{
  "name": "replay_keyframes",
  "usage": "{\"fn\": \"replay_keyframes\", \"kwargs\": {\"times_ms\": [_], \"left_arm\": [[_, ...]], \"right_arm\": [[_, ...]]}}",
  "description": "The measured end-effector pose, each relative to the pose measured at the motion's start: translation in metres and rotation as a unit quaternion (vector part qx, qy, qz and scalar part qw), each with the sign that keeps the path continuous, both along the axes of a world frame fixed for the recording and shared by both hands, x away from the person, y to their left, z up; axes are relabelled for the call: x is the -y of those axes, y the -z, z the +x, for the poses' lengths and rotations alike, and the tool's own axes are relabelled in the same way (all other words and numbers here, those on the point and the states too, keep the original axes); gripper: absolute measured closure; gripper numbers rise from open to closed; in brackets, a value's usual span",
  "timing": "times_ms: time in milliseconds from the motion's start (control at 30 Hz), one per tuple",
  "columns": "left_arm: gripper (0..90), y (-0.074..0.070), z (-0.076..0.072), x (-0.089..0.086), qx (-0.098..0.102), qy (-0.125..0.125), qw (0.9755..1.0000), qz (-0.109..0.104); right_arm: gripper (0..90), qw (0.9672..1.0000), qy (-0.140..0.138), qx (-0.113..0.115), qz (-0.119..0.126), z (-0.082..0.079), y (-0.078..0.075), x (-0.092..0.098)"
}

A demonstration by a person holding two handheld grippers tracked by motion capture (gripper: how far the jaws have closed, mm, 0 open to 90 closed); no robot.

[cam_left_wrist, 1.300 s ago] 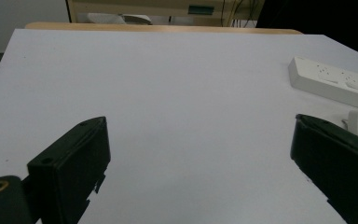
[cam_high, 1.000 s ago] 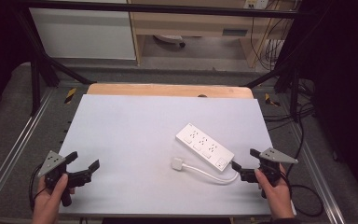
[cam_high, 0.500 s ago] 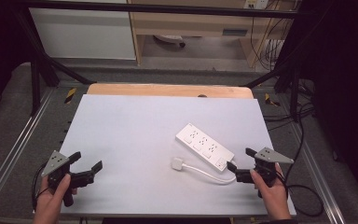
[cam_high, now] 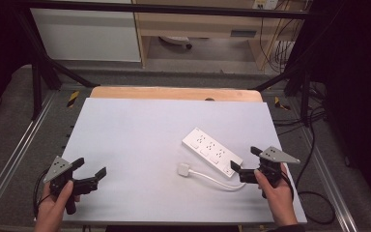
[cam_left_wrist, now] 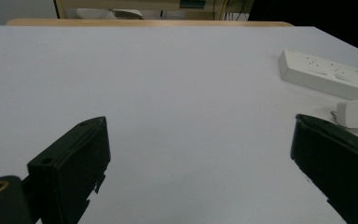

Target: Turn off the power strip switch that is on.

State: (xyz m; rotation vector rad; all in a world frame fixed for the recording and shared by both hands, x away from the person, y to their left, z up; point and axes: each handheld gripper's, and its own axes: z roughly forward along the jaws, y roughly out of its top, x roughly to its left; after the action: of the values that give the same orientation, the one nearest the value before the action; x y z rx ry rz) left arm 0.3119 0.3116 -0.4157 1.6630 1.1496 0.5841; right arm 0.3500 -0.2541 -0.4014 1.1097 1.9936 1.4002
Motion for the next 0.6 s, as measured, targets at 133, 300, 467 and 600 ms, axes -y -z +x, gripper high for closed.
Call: {"fn": "replay_keyframes", "kwargs": {"times_ms": [133,300,467,600], "left_arm": [[4.8,0.0,-0.001,0.001,0.0,0.002,1.0,0.001],[4.8,-0.002,-0.001,-0.003,0.009,-0.014,0.9998,-0.004],[4.8,-0.001,-0.001,-0.004,0.004,-0.012,0.9998,-0.015],[4.8,0.0,-0.002,-0.002,0.003,-0.008,0.9999,-0.01]], "right_arm": [[2.7,1.0,0.002,0.001,-0.001,0.006,-0.005,-0.009],[3.0,0.9998,0.016,0.003,-0.007,0.011,-0.012,-0.018],[2.8,0.9999,0.009,0.009,-0.005,0.017,-0.023,-0.025],[2.8,0.9999,0.002,0.016,-0.005,0.026,-0.028,-0.031]]}}
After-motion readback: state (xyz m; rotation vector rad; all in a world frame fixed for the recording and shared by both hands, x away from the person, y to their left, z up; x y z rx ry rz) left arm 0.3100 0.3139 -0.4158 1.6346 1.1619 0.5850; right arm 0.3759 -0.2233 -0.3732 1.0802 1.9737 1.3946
